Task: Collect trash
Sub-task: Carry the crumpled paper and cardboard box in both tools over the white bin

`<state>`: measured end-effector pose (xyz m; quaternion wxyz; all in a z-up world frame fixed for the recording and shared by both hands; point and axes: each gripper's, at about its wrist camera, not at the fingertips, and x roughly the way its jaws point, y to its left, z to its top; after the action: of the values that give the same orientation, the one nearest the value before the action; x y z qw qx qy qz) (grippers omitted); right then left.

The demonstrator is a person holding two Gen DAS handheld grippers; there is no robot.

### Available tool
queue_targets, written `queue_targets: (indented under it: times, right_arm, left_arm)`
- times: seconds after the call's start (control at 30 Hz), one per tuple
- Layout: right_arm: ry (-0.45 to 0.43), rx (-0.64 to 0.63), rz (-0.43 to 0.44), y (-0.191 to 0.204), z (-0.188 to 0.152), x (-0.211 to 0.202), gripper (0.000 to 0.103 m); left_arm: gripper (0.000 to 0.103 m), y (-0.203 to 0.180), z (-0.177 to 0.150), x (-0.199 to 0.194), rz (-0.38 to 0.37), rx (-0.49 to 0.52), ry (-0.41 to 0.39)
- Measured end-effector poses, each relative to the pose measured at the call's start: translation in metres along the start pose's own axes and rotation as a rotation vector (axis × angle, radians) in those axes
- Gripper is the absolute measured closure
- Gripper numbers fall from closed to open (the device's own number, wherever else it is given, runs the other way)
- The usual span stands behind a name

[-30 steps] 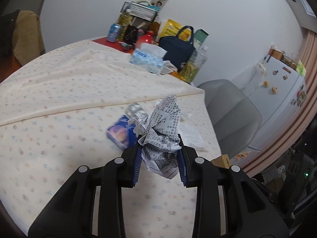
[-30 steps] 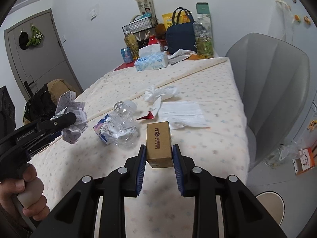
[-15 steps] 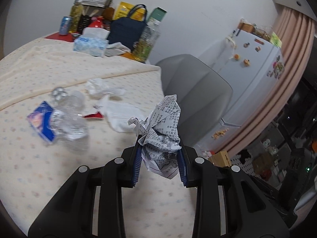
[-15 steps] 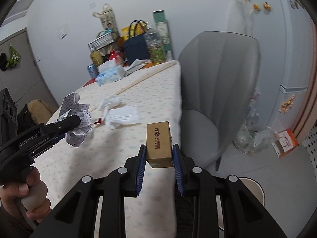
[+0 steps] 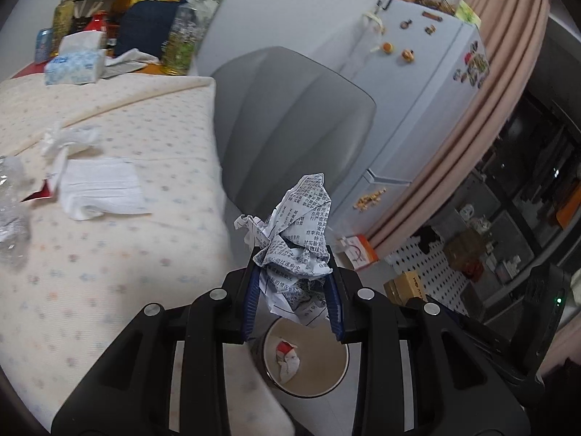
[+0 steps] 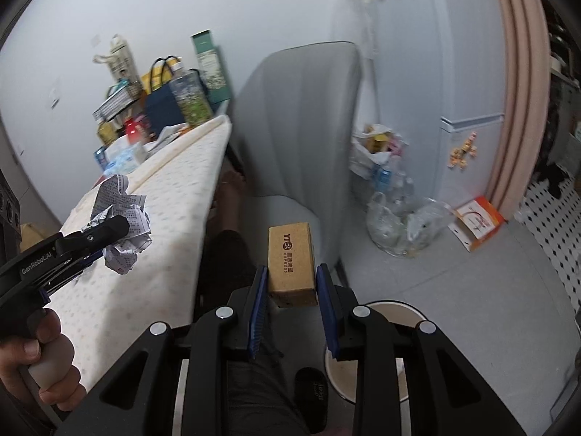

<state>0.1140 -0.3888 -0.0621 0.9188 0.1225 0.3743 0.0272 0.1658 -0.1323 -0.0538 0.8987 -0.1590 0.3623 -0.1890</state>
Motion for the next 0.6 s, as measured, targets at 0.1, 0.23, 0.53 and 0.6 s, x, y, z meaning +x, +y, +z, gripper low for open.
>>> queue_targets:
  times: [0.1, 0.23, 0.53, 0.6]
  right_arm:
    - [0.001, 0.037, -0.025, -0.020, -0.001, 0.002, 0.075]
    - [0.001, 0.088, -0.038, -0.043, -0.005, 0.006, 0.063]
    - [-0.034, 0.180, -0.128, -0.086, -0.011, -0.001, 0.024]
    - [-0.047, 0.177, -0.156, -0.093, -0.011, -0.006, 0.019]
  left_arm:
    - [0.071, -0.017, -0.003, 0.018, -0.025, 0.031, 0.039]
    - [0.071, -0.041, -0.011, 0.041, -0.053, 0.068, 0.094]
    - [0.071, -0.072, -0.030, 0.076, -0.083, 0.125, 0.187]
    - [0.071, -0.080, -0.036, 0.083, -0.089, 0.137, 0.207]
